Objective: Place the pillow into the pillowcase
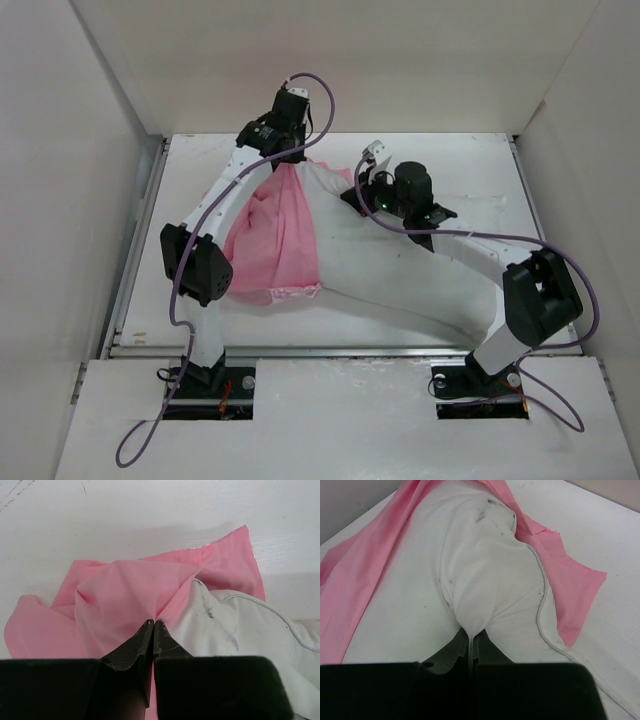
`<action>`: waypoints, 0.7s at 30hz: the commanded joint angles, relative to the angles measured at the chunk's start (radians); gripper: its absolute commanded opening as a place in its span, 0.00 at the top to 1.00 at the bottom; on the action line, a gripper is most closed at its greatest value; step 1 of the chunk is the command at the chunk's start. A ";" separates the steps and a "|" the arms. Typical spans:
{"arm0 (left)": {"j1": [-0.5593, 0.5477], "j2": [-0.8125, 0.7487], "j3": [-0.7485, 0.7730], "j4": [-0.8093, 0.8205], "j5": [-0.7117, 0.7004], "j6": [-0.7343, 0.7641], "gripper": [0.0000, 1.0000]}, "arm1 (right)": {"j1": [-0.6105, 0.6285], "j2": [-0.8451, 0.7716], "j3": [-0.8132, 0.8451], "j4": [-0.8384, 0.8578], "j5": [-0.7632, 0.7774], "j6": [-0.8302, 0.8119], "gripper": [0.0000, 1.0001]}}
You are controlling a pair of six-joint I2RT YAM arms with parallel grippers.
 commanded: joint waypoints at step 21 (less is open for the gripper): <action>-0.351 -0.227 0.113 0.161 0.313 0.118 1.00 | 0.094 0.047 0.023 0.644 0.154 0.386 1.00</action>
